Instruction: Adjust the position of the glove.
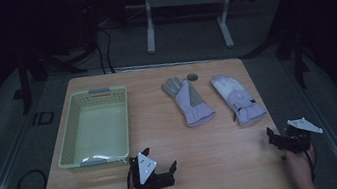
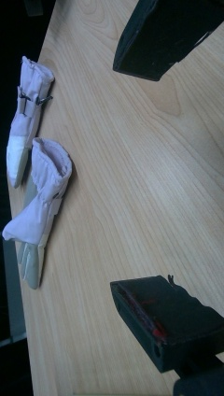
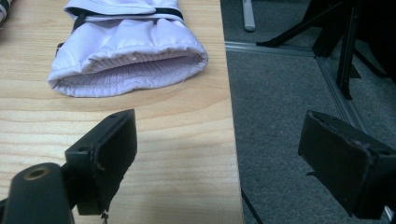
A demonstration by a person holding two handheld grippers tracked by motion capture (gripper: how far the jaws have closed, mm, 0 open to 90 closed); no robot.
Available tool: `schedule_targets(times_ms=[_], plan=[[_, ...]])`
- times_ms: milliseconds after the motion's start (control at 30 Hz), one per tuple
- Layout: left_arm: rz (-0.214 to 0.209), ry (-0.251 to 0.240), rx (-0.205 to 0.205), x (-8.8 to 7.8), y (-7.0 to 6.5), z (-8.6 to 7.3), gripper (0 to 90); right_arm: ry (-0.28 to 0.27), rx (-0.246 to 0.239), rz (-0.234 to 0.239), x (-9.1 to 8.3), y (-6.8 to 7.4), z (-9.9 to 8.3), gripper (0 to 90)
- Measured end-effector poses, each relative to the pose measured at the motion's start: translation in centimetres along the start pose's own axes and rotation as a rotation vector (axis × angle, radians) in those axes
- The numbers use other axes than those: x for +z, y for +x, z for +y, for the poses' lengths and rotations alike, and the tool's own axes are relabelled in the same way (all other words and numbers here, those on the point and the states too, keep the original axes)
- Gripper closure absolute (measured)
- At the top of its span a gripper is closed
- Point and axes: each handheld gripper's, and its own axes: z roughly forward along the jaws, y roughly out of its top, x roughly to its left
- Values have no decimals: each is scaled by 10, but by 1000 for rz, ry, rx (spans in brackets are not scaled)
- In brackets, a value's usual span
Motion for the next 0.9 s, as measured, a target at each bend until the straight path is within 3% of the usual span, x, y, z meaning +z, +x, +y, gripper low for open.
schedule_targets(times_ms=[67,200,233,300,467,600,700,767,900], plan=[[0,-1,-2,0,0,0,0,8,-6,-3,-1,1,4,115],[-3,0,2,0,0,0,0,36,0,36,-2,3,10,139],[-4,0,3,0,0,0,0,50,7,87,-2,2,13,141],[-6,1,3,0,0,0,0,66,-5,77,-1,7,19,160],[-8,2,4,0,0,0,0,35,-8,106,-5,13,28,122],[-8,0,4,0,0,0,0,7,-13,132,-9,21,48,119],[-8,0,4,0,0,0,0,7,-13,151,-9,24,57,136],[-8,-1,3,0,0,0,0,41,-9,202,-7,26,72,172],[-10,-1,1,0,0,0,0,41,-28,219,-5,31,85,219]])
